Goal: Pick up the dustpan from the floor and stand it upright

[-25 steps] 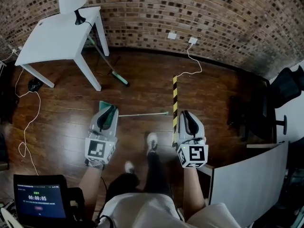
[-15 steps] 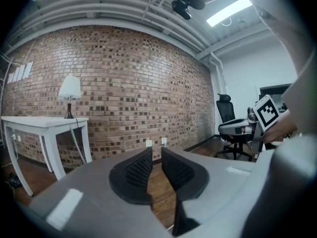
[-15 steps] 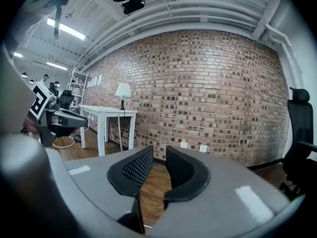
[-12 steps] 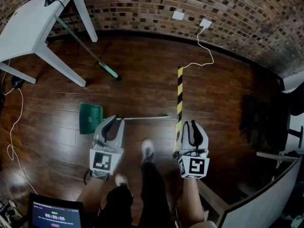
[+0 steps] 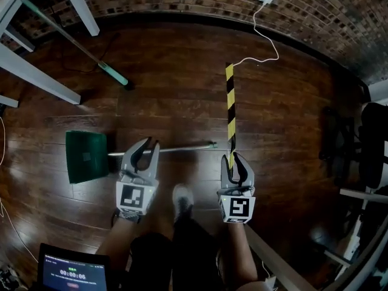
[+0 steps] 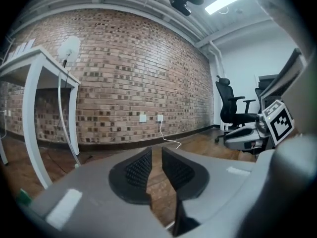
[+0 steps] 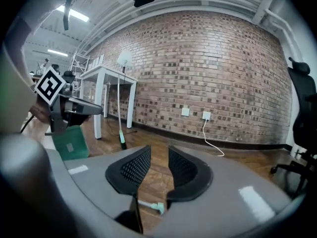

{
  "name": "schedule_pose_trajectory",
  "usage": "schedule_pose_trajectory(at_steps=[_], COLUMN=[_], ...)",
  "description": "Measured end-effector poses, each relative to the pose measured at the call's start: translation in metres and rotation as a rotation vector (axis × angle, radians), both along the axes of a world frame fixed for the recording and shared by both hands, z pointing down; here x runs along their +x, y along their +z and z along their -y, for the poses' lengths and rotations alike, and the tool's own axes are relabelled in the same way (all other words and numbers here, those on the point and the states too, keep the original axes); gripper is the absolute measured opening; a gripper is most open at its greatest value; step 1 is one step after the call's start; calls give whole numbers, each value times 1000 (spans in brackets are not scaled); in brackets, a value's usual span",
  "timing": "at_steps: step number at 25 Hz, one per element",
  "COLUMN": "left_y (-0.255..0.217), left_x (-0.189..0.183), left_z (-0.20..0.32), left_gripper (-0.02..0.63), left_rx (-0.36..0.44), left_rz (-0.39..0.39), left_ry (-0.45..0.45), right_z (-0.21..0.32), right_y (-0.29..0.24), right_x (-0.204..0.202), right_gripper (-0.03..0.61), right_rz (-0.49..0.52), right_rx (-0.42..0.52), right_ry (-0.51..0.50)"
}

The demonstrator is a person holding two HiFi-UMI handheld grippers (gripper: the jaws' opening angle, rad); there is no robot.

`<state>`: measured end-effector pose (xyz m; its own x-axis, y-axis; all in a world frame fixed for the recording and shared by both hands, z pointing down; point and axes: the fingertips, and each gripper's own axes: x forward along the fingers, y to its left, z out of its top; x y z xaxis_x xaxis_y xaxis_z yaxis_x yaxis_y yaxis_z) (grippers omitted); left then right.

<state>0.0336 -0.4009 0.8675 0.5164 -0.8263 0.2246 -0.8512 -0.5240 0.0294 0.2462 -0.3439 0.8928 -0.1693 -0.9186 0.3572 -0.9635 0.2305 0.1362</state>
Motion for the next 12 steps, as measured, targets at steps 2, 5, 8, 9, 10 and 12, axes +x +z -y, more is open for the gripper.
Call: schedule_pose_trajectory(at_steps=[2, 5, 8, 9, 10, 12], left_y=[37, 87, 129, 141, 148, 153], left_x=[7, 17, 28, 30, 32, 35], left_z=[2, 6, 8, 9, 10, 11], left_gripper=[35, 35, 35, 35, 35, 35], left_rx=[-13, -31, -31, -27, -23, -22], left_rz=[0, -1, 10, 18, 25, 32], left_ry=[11, 21, 42, 50, 55, 59], right_z=[-2, -5, -8, -10, -11, -11], right_y=[44, 104, 159, 177, 192, 218], right_x=[3, 12, 24, 27, 31, 38], right_gripper=[133, 150, 164, 167, 172, 176], right_rz=[-4, -21, -40, -45, -50, -54], right_rx=[-12, -39, -58, -66, -75, -99], right_ry=[-12, -15, -21, -22, -22, -19])
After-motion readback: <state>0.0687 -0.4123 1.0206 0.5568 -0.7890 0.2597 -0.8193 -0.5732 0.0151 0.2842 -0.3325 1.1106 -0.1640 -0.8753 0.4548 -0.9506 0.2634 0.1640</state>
